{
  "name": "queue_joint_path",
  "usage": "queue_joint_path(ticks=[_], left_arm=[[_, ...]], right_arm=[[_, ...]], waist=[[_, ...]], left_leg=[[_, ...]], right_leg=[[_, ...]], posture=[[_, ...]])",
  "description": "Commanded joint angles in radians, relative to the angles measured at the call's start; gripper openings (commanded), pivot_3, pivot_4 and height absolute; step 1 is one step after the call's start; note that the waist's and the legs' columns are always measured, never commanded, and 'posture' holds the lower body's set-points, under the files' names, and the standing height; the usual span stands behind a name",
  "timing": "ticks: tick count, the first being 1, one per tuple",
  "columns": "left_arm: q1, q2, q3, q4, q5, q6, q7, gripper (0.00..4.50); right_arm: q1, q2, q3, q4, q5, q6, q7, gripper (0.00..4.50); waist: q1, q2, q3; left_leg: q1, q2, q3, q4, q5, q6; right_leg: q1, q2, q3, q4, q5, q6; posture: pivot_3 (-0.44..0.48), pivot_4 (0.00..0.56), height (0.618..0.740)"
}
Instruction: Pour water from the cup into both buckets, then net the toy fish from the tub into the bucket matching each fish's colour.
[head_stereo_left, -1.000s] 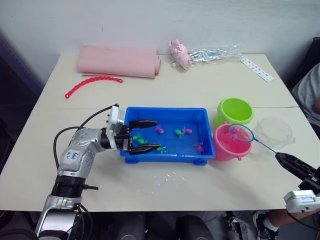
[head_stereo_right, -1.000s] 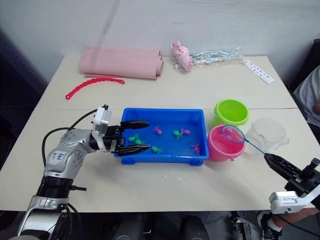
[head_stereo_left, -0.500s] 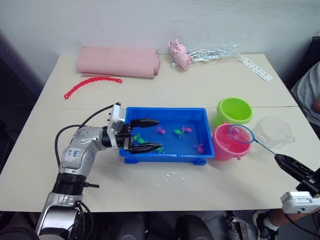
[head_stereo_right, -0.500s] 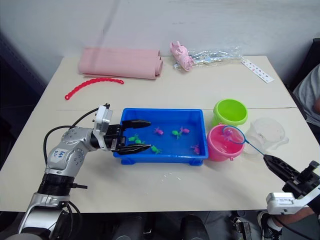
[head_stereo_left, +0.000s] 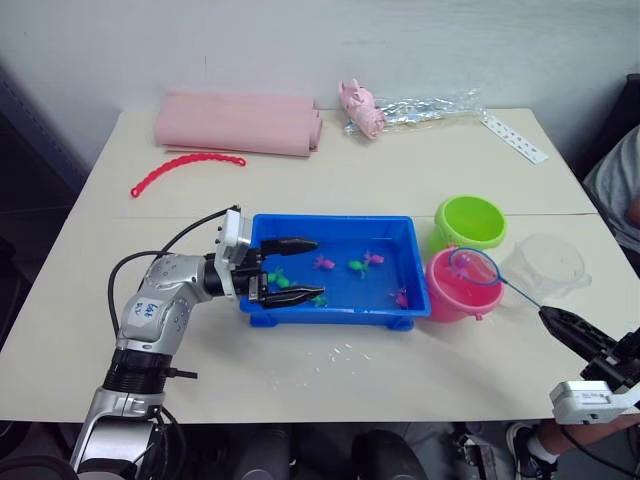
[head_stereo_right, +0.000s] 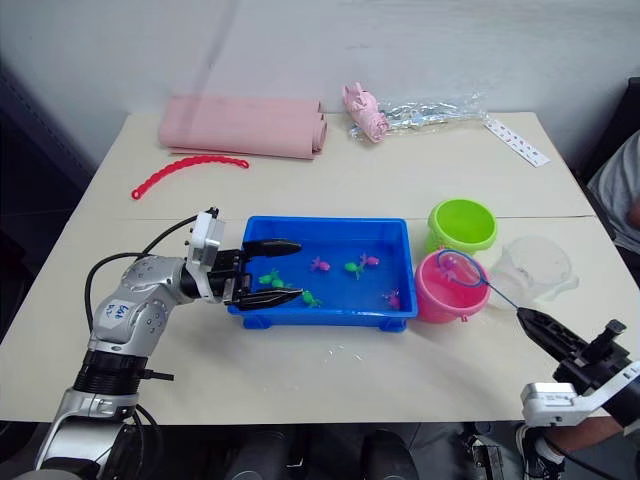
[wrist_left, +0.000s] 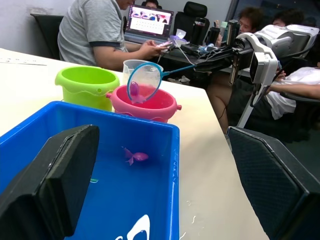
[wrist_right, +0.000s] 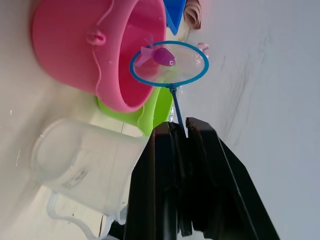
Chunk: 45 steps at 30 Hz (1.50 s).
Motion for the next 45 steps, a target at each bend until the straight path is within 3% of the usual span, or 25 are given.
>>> queue_joint_path(ticks=[1,12,21,28,33,41,45], left_arm=[[0.003,-0.003,0.008,-0.036,-0.013,0.003,0.006,4.48],[-0.001,-0.034,0.006,-0.031,-0.006,-0.01,0.031,4.48],[0.013,-0.033,0.016,-0.033,-0.005,-0.023,0.043,4.48],[0.025,-0.045,0.005,-0.04,-0.003,-0.031,0.05,4.48],[0.015,-0.036,0.015,-0.026,-0.005,-0.034,0.044,4.48],[0.013,-0.039,0.013,-0.015,-0.003,-0.042,0.043,4.48],[0.032,-0.02,0.025,-0.026,-0.007,-0.044,0.033,4.48]], right_arm=[[0.002,-0.014,-0.003,-0.008,-0.008,0.017,-0.03,0.0],[-0.051,-0.008,0.117,0.013,-0.081,0.135,-0.109,0.0],[0.028,-0.036,0.025,-0.1,0.02,0.12,-0.069,0.0],[0.098,-0.01,0.049,-0.049,-0.153,0.145,-0.162,0.0],[0.105,-0.022,-0.023,-0.124,-0.072,0.158,-0.131,0.0],[0.096,-0.03,0.001,-0.105,0.022,0.13,-0.117,0.0],[0.125,-0.055,0.039,-0.092,0.299,0.132,0.001,0.0]], waist=[[0.0,0.0,0.0],[0.0,0.0,0.0],[0.0,0.001,0.0],[0.001,0.001,-0.001],[-0.006,0.002,-0.001],[-0.005,0.002,-0.001],[-0.006,0.002,-0.001]], left_leg=[[0.0,0.0,0.0,0.0,0.0,0.0],[0.0,0.0,0.0,0.0,0.0,0.0],[0.0,0.0,0.0,0.0,0.0,0.0],[0.0,0.0,0.0,0.0,0.0,0.0],[0.0,0.0,0.0,-0.001,0.002,-0.002],[0.0,0.0,0.0,-0.001,0.002,-0.002],[0.0,0.0,0.0,-0.001,0.002,-0.002]], right_leg=[[0.0,0.0,0.0,0.0,0.0,0.0],[-0.001,0.0,0.0,0.001,0.0,0.0],[-0.001,0.0,0.0,0.002,0.0,0.0],[-0.001,0.0,0.001,0.001,0.0,0.0],[-0.002,0.0,0.001,0.004,0.0,0.0],[-0.002,0.0,0.002,0.005,0.0,0.0],[-0.002,0.0,0.001,0.005,0.0,0.0]], posture=[[0.0,0.15,0.74],[0.0,0.15,0.74],[0.0,0.15,0.74],[0.0,0.15,0.74],[0.0,0.15,0.74],[0.0,0.15,0.74],[0.0,0.15,0.74]])
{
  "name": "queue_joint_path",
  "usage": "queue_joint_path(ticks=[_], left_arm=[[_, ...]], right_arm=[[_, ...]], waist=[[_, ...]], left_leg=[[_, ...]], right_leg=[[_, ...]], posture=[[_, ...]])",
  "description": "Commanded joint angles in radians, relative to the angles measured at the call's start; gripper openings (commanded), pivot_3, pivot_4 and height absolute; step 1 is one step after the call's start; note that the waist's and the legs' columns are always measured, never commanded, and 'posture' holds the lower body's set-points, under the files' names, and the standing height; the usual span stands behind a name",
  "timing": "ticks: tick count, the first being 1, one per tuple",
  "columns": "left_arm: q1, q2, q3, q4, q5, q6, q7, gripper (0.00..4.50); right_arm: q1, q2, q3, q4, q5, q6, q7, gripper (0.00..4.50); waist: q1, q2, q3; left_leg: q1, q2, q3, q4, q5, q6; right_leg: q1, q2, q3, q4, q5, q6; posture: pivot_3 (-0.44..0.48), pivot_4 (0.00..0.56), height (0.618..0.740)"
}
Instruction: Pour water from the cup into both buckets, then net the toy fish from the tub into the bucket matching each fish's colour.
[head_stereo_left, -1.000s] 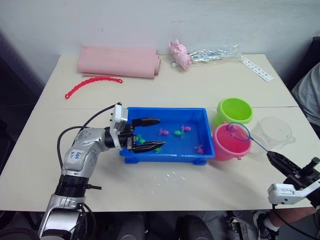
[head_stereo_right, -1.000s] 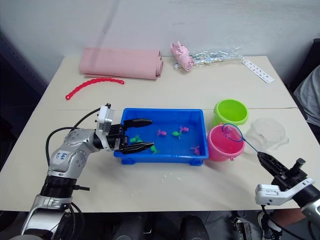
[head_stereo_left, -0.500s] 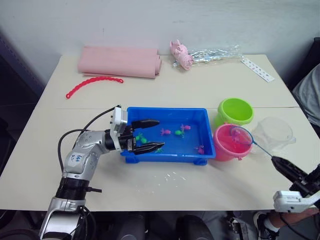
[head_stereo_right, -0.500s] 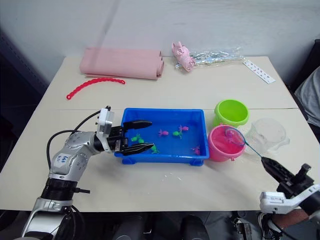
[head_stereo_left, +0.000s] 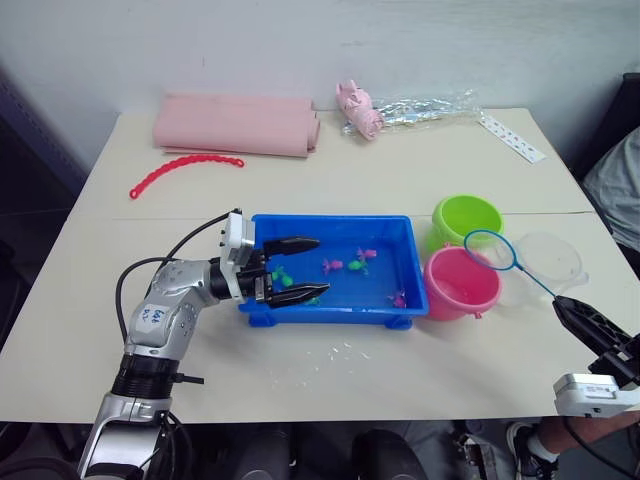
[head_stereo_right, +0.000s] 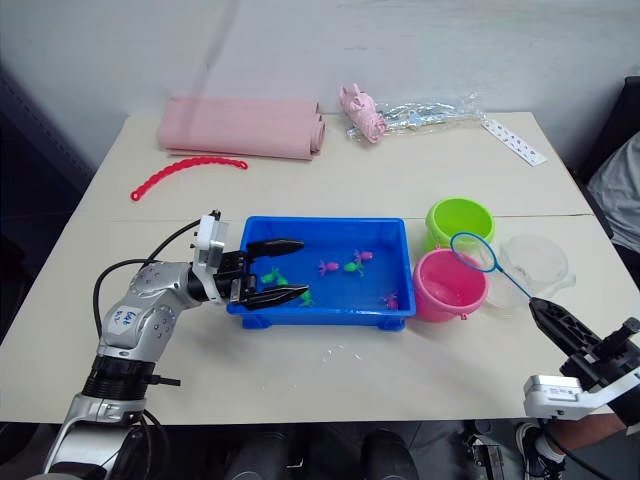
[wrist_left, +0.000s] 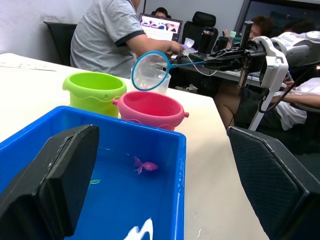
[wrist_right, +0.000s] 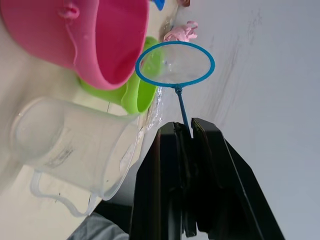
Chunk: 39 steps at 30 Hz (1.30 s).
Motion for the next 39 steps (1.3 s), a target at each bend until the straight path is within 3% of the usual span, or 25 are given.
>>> queue_joint_path(ticks=[1,4,8,10,12,14,17,22,25,33,39], left_arm=[[0.016,0.032,0.034,-0.027,-0.011,-0.018,-0.022,4.48],[0.031,0.066,0.064,-0.025,-0.026,-0.018,-0.044,4.48],[0.047,0.112,0.099,-0.015,-0.035,-0.014,-0.076,4.48],[0.055,0.14,0.114,0.001,-0.029,-0.027,-0.102,4.48],[0.057,0.16,0.125,0.02,-0.021,-0.049,-0.122,4.48],[0.061,0.175,0.133,0.028,-0.013,-0.067,-0.126,4.48],[0.07,0.179,0.138,0.021,-0.01,-0.069,-0.111,4.48],[0.092,0.178,0.141,-0.001,-0.006,-0.064,-0.081,4.48],[0.103,0.18,0.139,-0.019,-0.008,-0.054,-0.07,4.48],[0.121,0.188,0.131,-0.062,-0.015,-0.023,-0.062,4.48],[0.12,0.177,0.118,-0.086,-0.014,-0.018,-0.047,4.48]], right_arm=[[0.045,-0.057,0.045,-0.015,0.377,0.027,0.148,0.0],[0.067,-0.114,0.081,-0.07,0.733,0.135,0.319,0.0],[-0.012,-0.216,0.074,-0.082,1.046,0.249,0.523,0.0],[-0.06,-0.305,0.09,-0.074,1.203,0.358,0.699,0.0],[-0.128,-0.396,0.111,-0.037,1.182,0.371,0.824,0.0],[-0.283,-0.48,0.19,-0.009,1.198,0.417,0.871,0.0],[-0.537,-0.539,0.377,0.035,1.168,0.481,0.946,0.0],[-0.983,-0.447,0.71,0.164,0.95,0.472,1.114,0.0],[-1.172,-0.359,0.839,0.271,0.821,0.371,1.206,0.0],[-1.463,-0.201,1.001,0.413,0.671,0.291,1.357,0.0],[-1.53,-0.182,1.063,0.458,0.613,0.253,1.455,0.0]], waist=[[-0.002,0.0,0.0],[-0.013,0.0,0.0],[-0.018,0.0,0.0],[-0.018,0.0,0.0],[-0.016,-0.001,0.0],[-0.017,-0.001,0.001],[-0.017,0.0,0.001],[-0.018,-0.002,0.001],[-0.02,-0.002,0.001],[-0.02,-0.001,0.002],[-0.015,-0.001,0.002]], left_leg=[[0.0,0.0,0.0,0.0,0.0,0.0],[0.0,0.001,0.0,0.0,0.0,0.001],[0.0,0.001,0.0,0.0,0.001,0.001],[0.001,0.001,0.0,0.001,0.0,0.002],[0.001,0.001,0.0,0.001,0.0,0.003],[0.002,0.001,0.0,0.001,0.0,0.003],[0.001,0.001,-0.001,0.002,-0.001,0.004],[-0.002,0.0,-0.003,0.003,-0.001,0.004],[-0.002,0.0,-0.002,0.003,-0.001,0.004],[-0.003,0.0,-0.002,0.003,-0.001,0.004],[-0.002,0.0,-0.002,0.003,-0.001,0.004]], right_leg=[[0.0,0.0,0.0,0.0,0.0,0.0],[0.0,0.0,0.0,0.001,0.0,0.0],[0.001,0.0,-0.001,0.001,0.0,0.0],[0.001,0.0,-0.001,0.001,0.0,0.0],[0.002,-0.001,-0.001,0.001,0.0,0.0],[0.003,-0.001,-0.002,0.0,0.0,0.0],[0.003,-0.002,-0.002,0.0,0.0,0.0],[0.001,-0.003,-0.004,-0.002,0.0,0.0],[0.0,-0.003,-0.004,-0.003,0.0,0.0],[-0.001,-0.003,-0.004,0.001,0.0,0.0],[-0.001,-0.003,-0.004,0.001,0.0,0.0]], posture=[[0.0,0.15,0.74],[0.0,0.15,0.74],[0.0,0.15,0.74],[0.0,0.15,0.74],[0.0,0.15,0.74],[0.0,0.15,0.74],[0.0,0.15,0.74],[0.0,0.15,0.74],[0.0,0.15,0.74],[0.0,0.15,0.74],[0.0,0.15,0.74]])
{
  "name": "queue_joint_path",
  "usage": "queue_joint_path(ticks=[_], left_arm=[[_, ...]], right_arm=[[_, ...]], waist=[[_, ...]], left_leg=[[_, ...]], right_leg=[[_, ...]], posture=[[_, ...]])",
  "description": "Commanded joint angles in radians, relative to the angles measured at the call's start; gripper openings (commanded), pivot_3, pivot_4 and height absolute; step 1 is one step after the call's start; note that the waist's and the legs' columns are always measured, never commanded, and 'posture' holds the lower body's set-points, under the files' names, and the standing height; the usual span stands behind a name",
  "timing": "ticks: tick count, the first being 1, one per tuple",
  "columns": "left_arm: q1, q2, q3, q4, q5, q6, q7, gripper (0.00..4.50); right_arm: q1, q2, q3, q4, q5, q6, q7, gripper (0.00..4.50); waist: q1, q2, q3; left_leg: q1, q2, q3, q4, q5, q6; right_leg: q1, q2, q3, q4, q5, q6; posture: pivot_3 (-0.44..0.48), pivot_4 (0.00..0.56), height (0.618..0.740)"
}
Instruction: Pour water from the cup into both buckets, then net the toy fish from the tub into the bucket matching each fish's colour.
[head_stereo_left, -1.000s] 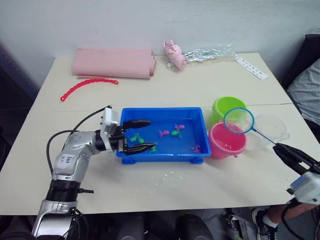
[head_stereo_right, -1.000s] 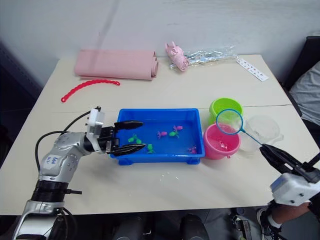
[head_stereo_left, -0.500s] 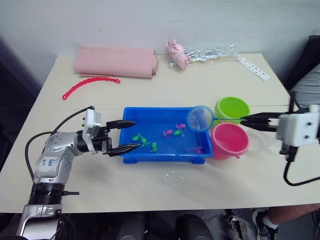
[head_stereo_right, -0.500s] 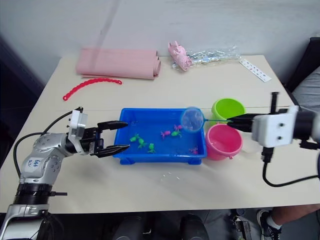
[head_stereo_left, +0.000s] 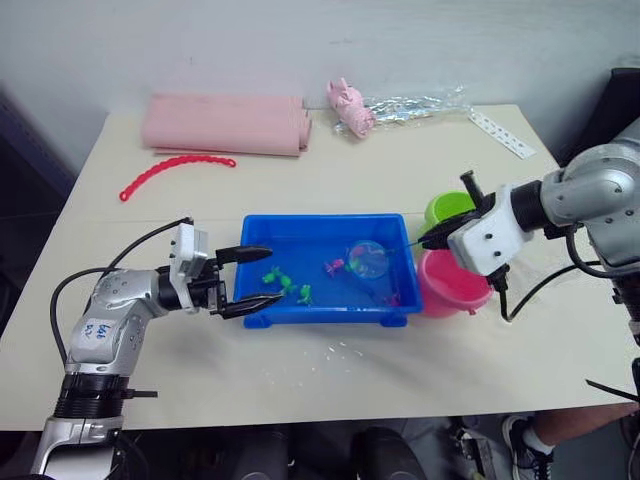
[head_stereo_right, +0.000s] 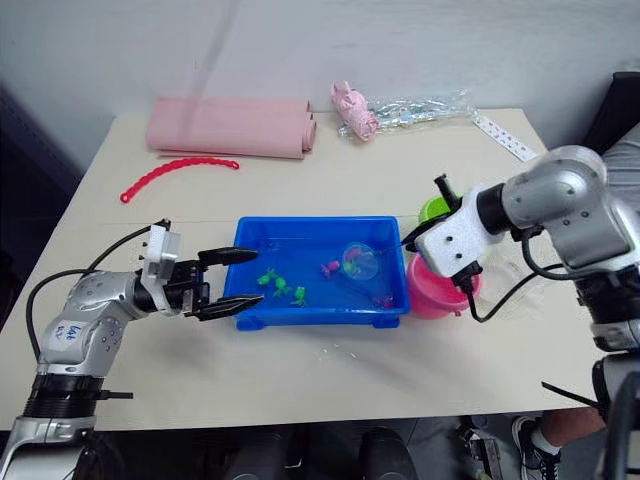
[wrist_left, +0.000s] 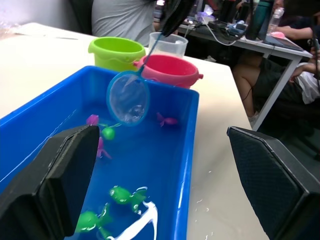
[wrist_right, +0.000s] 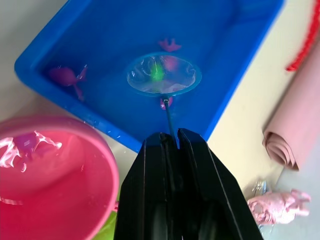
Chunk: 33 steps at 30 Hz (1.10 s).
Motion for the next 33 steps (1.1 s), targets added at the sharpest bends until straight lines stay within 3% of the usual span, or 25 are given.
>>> queue_joint_path(ticks=[1,19,33], left_arm=[[0.001,0.004,0.001,-0.04,-0.008,0.002,0.005,4.48],[-0.02,-0.031,-0.036,-0.033,-0.002,-0.01,0.012,4.48],[0.005,-0.03,-0.03,-0.057,-0.005,-0.012,0.022,4.48]], right_arm=[[-0.043,-0.009,0.012,0.002,-0.032,0.001,0.064,0.0],[-0.094,0.024,0.097,-0.088,-0.091,0.12,0.163,0.0],[-0.132,-0.08,0.243,-0.168,-0.008,0.278,0.164,0.0]], waist=[[-0.001,0.0,0.0],[-0.004,0.0,0.0],[-0.004,0.0,0.0]], left_leg=[[0.0,0.0,0.0,0.0,0.0,0.0],[0.0,0.0,0.0,0.0,0.0,0.0],[0.0,0.0,0.0,0.0,0.0,0.0]], right_leg=[[0.0,0.0,0.0,0.0,0.0,0.0],[0.0,0.0,0.0,0.0,0.0,0.0],[0.0,0.0,0.0,0.0,0.0,0.0]], posture=[[0.0,0.15,0.74],[0.0,0.15,0.74],[0.0,0.15,0.74]])
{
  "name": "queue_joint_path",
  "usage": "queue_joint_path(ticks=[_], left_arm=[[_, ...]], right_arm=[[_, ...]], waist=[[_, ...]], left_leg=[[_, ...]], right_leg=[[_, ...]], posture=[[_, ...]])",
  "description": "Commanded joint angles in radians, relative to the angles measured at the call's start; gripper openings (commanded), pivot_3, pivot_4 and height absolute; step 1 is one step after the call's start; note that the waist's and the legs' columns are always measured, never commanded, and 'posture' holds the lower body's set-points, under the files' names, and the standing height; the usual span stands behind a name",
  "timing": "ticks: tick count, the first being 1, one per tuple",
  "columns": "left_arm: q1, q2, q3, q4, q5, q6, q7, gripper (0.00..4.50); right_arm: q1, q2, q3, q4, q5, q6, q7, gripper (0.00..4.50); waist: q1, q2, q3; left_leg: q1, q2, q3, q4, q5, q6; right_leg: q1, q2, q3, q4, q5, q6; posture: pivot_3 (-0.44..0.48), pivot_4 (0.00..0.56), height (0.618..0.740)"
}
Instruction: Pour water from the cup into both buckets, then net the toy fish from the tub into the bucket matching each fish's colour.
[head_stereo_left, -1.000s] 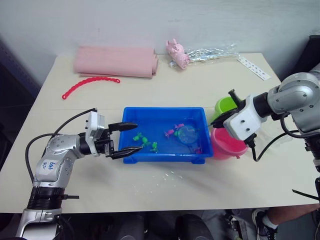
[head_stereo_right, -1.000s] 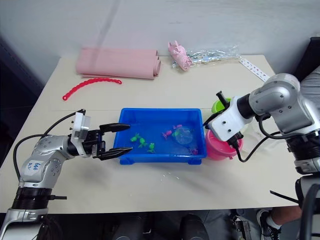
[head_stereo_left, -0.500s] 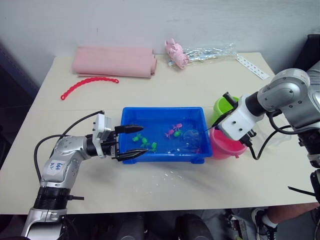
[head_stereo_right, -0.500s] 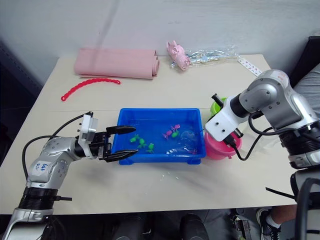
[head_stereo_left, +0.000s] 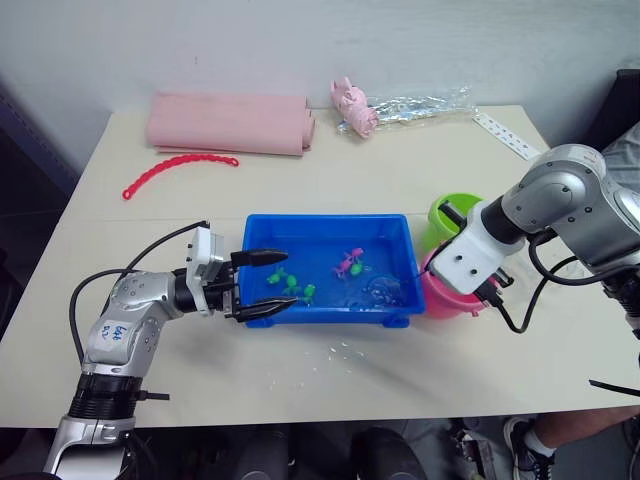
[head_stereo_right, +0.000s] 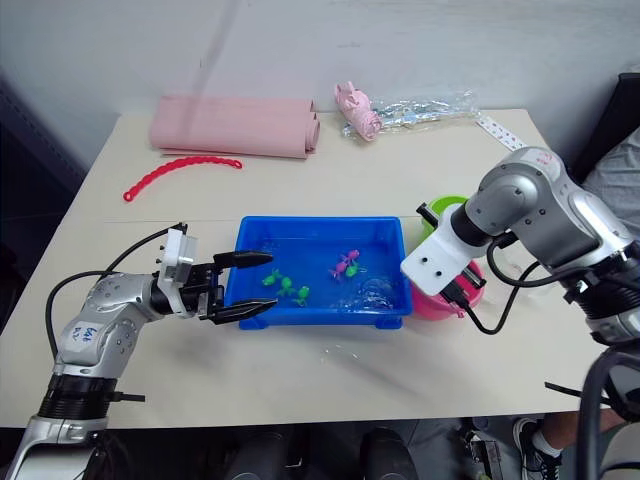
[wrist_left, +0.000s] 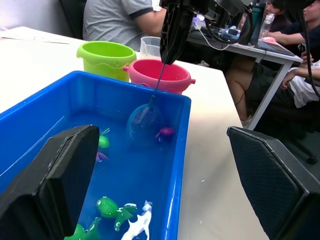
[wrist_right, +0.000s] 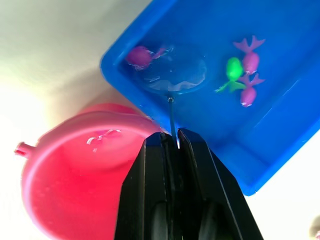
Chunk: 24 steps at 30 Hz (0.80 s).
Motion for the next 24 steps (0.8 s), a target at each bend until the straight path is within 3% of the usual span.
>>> queue_joint_path(ticks=[1,10,15,24], left_arm=[[0.008,0.01,0.018,-0.039,-0.008,-0.012,0.0,4.48],[0.027,0.017,0.026,-0.062,-0.008,-0.007,0.009,4.48],[0.039,0.023,0.029,-0.07,-0.011,-0.007,0.013,4.48],[0.059,0.029,0.032,-0.085,-0.017,0.0,0.021,4.48]], right_arm=[[-0.03,-0.013,0.007,-0.021,0.021,0.033,0.054,0.0],[0.028,0.097,-0.077,0.01,0.056,0.175,0.043,0.0],[0.043,0.126,-0.14,0.028,0.113,0.33,0.033,0.0],[0.063,0.131,-0.207,0.101,0.166,0.425,0.046,0.0]], waist=[[-0.001,0.0,0.0],[-0.001,0.0,0.0],[-0.001,0.0,0.0],[-0.001,0.0,0.0]], left_leg=[[0.0,0.0,0.0,0.0,0.0,0.0],[0.0,0.0,0.0,0.0,0.0,0.0],[0.0,0.0,0.0,-0.001,0.0,0.0],[0.0,0.0,0.0,-0.001,0.0,0.0]], right_leg=[[0.0,0.0,0.0,0.0,0.0,0.0],[0.0,0.0,0.0,0.0,0.0,0.0],[0.0,0.0,0.0,0.0,0.0,0.0],[0.0,0.0,0.0,0.0,0.0,0.0]], posture=[[0.0,0.15,0.74],[0.0,0.15,0.74],[0.0,0.15,0.74],[0.0,0.15,0.74]])
